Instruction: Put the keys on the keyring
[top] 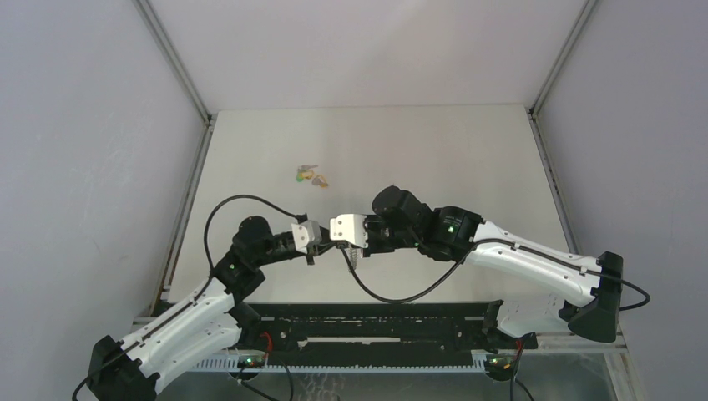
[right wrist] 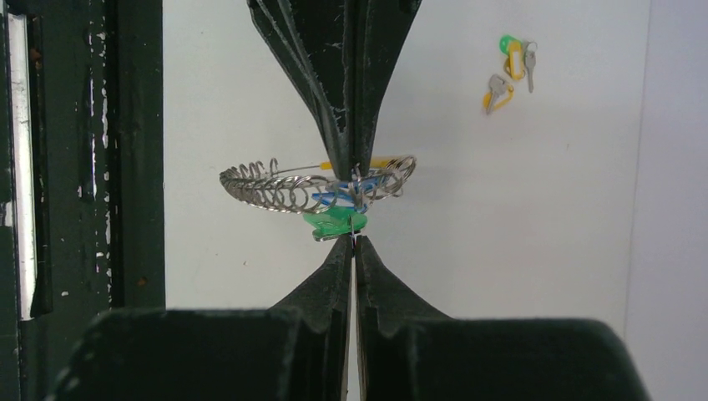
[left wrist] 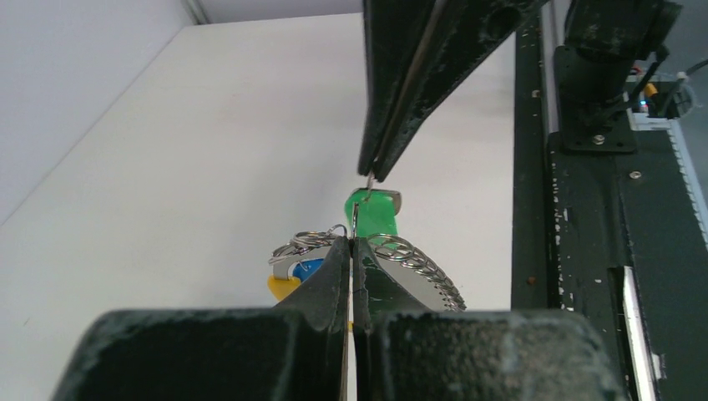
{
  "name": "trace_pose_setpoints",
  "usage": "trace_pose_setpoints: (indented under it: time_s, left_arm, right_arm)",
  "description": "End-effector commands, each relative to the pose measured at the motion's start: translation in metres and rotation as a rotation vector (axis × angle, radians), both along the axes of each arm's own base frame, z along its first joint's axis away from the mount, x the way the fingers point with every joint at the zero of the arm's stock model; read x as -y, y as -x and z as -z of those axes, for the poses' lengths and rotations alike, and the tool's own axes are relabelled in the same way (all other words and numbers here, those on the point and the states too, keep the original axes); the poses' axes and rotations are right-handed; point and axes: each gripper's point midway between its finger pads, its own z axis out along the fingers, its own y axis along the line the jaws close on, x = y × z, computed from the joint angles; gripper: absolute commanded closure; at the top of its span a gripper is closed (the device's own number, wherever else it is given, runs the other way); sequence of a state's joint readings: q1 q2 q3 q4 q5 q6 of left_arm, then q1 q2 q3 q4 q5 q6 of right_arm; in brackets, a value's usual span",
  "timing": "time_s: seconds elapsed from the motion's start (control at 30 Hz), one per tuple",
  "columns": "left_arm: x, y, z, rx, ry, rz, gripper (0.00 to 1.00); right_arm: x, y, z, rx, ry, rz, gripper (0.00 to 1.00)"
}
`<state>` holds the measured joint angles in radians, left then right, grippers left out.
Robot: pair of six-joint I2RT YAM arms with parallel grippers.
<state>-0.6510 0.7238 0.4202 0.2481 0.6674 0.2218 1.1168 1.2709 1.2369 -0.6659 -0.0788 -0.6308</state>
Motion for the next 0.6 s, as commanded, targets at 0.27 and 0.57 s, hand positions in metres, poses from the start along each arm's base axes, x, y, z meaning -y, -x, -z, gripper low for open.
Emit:
trace_pose_setpoints:
  time_s: [0.27,0.57]
  left_arm:
    - [-0.039,-0.071,-0.024,0.027,0.058,-0.471,1.00]
    - [-0.096,-0.104,-0.031,-0.029,0.196,-0.839,1.00]
  right_arm:
    - [0.038,0.004,0.043,-0.217,0.095,0.299,1.00]
    - [0.070,0.011,0.115,-0.474,0.239,0.617,1.00]
